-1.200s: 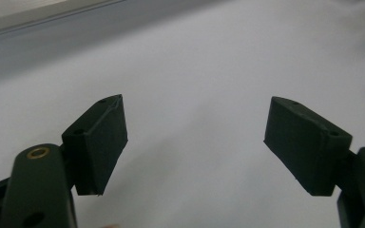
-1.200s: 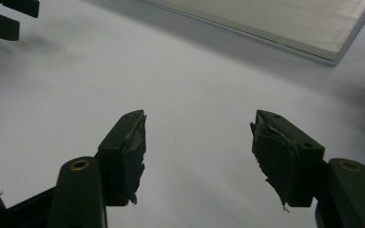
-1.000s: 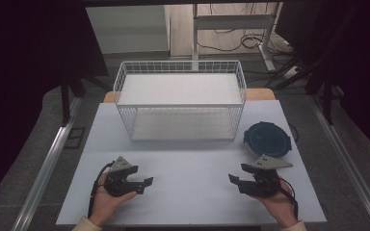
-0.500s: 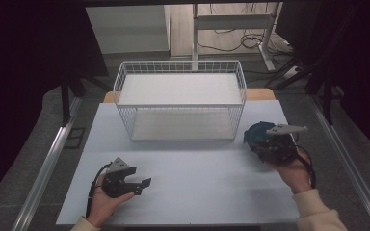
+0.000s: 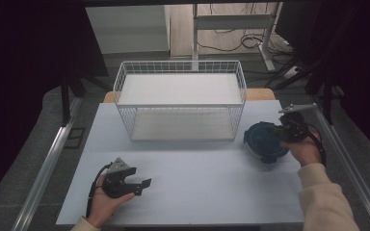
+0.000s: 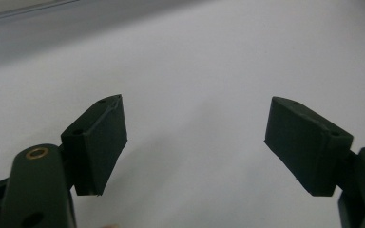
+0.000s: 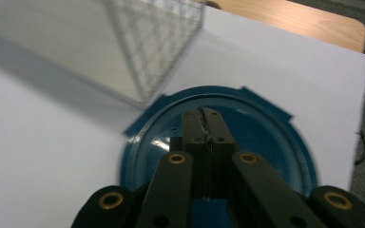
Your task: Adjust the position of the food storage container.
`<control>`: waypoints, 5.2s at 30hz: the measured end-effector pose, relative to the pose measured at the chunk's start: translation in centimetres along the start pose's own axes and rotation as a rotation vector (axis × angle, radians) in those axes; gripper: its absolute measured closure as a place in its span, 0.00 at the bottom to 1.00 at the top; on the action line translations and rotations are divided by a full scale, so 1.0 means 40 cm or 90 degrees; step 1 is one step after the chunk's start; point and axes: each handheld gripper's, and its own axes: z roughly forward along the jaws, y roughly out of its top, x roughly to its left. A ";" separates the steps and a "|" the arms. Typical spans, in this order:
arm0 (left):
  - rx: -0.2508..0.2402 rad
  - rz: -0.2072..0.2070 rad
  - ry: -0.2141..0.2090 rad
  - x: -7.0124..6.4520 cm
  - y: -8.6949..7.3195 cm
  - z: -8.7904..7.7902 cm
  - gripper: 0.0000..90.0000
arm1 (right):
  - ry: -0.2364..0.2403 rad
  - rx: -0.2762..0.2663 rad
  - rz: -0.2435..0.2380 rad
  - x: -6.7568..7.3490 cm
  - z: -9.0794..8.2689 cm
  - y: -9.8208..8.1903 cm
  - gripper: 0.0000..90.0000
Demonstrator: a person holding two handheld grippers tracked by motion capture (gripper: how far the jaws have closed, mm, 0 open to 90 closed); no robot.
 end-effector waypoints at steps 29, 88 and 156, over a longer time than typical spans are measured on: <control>0.000 -0.010 0.017 0.012 -0.001 -0.001 0.24 | -0.104 0.116 0.008 -0.175 0.161 0.000 0.99; -0.001 -0.020 0.003 0.009 0.004 -0.004 0.23 | 0.052 -0.022 -0.084 0.150 0.014 -0.151 1.00; -0.015 -0.029 0.016 0.021 0.009 -0.015 0.24 | 0.032 0.025 -0.145 0.300 0.082 -0.201 1.00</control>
